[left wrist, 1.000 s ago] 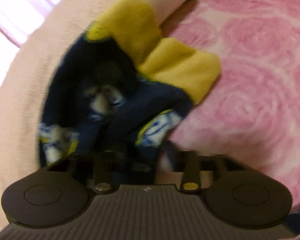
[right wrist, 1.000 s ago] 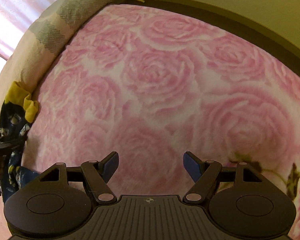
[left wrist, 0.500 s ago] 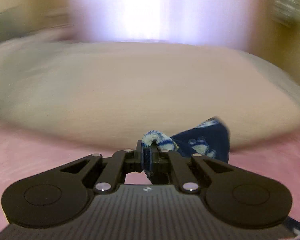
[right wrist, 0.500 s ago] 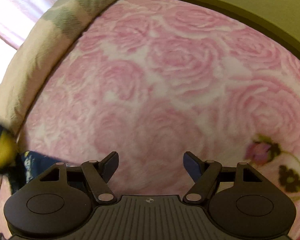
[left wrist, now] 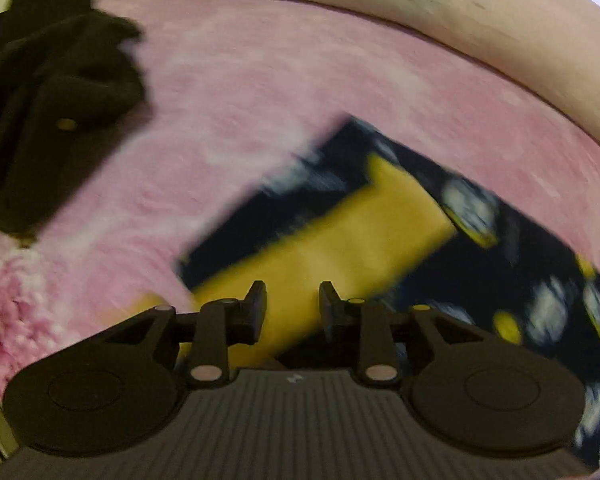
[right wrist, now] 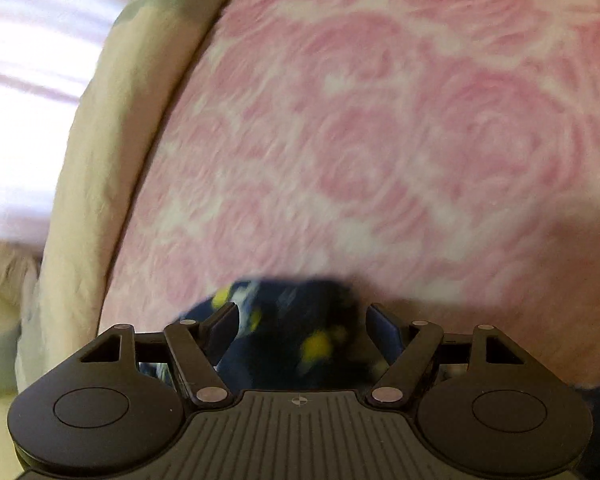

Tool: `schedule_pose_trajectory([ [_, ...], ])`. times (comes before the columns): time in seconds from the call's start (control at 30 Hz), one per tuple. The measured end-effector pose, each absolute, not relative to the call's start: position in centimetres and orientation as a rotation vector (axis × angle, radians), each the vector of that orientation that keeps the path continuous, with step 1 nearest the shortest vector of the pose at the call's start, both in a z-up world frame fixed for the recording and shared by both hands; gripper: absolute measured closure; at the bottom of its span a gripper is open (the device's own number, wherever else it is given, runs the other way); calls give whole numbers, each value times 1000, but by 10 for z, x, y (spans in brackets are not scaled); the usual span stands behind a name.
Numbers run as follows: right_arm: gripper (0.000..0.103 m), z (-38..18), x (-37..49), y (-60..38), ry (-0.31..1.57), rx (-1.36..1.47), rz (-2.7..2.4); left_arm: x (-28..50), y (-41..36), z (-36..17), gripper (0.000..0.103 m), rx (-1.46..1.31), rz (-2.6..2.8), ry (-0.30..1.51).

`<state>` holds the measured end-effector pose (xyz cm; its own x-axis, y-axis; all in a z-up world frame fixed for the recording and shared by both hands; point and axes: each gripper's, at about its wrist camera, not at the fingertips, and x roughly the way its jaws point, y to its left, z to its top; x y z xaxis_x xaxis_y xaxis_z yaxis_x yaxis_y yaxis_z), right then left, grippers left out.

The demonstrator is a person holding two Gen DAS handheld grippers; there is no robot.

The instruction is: Fold clothes

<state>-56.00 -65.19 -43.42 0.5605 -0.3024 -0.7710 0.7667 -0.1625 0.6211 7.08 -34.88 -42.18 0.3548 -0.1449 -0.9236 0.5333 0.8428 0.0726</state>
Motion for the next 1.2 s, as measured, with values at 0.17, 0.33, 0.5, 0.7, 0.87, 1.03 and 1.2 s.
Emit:
schedule_pose_trajectory([
  [0.17,55,-407,-501,-581,709,900,-752,14,-373,-404,80,376,-624,1137],
  [0.33,43,-423,-466,-489,984,605,-536,-37,-401,-401,79,386,-776,1186],
  [0.5,43,-419,-516,-517,691,1037,-668,-75,-415,-410,79,419,-827,1221],
  [0.7,43,-423,-563,-564,384,1333,-704,-87,-408,-419,79,374,-779,1277],
  [0.87,43,-439,-580,-596,318,1431,-694,-95,-399,-416,79,386,-755,1258],
  [1.03,43,-496,-615,-632,192,1891,-731,-94,-382,-416,79,321,-675,1283],
  [1.2,51,-516,-609,-658,250,2003,-655,-101,-370,-418,79,294,-605,1303],
])
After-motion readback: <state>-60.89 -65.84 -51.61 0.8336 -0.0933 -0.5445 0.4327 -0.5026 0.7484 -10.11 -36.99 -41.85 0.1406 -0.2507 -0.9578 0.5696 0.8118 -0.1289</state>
